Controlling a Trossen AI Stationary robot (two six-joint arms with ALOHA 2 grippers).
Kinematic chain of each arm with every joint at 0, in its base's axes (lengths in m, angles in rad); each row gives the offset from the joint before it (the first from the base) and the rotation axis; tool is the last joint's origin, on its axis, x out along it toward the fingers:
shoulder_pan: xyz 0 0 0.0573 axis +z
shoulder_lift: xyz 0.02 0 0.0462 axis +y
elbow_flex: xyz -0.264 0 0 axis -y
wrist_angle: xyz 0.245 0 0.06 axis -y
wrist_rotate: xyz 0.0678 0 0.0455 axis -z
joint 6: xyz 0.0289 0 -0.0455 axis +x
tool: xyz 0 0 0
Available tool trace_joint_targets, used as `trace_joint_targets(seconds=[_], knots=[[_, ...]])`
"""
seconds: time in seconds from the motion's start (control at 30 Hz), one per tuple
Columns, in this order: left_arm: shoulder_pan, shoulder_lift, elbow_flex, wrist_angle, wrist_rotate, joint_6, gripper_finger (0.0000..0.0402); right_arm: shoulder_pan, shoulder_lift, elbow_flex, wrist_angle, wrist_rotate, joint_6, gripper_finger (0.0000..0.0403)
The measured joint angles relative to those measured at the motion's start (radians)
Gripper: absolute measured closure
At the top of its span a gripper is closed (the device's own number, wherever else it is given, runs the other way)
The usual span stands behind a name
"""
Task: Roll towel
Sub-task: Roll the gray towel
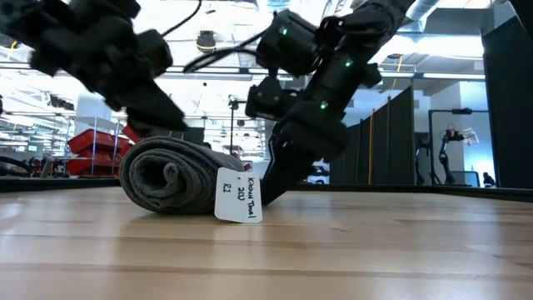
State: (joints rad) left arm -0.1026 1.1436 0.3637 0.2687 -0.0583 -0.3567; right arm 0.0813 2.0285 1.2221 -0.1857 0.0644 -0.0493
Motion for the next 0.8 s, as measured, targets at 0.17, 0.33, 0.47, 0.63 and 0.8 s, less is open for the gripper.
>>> trace_joint_targets(seconds=[0.17,0.33,0.47,0.63,0.8], knots=[[-0.218,0.036,0.000,0.032,-0.163,-0.102,0.0283,0.075,0.000,0.000,-0.003,0.000,0.091,0.0237],[-0.394,0.098,0.000,0.021,-0.356,-0.199,0.0283,0.125,-0.017,-0.001,0.007,0.014,0.151,0.0237],[-0.468,0.207,-0.001,0.011,-0.455,-0.292,0.0283,0.137,-0.017,-0.001,0.037,0.022,0.167,0.0237],[-0.462,0.381,-0.002,0.099,-0.471,-0.345,0.0283,0.126,-0.012,-0.001,0.077,0.026,0.195,0.0237],[-0.442,0.491,0.013,0.248,-0.463,-0.289,0.0283,0.113,0.010,-0.002,0.099,0.002,0.215,0.0237]])
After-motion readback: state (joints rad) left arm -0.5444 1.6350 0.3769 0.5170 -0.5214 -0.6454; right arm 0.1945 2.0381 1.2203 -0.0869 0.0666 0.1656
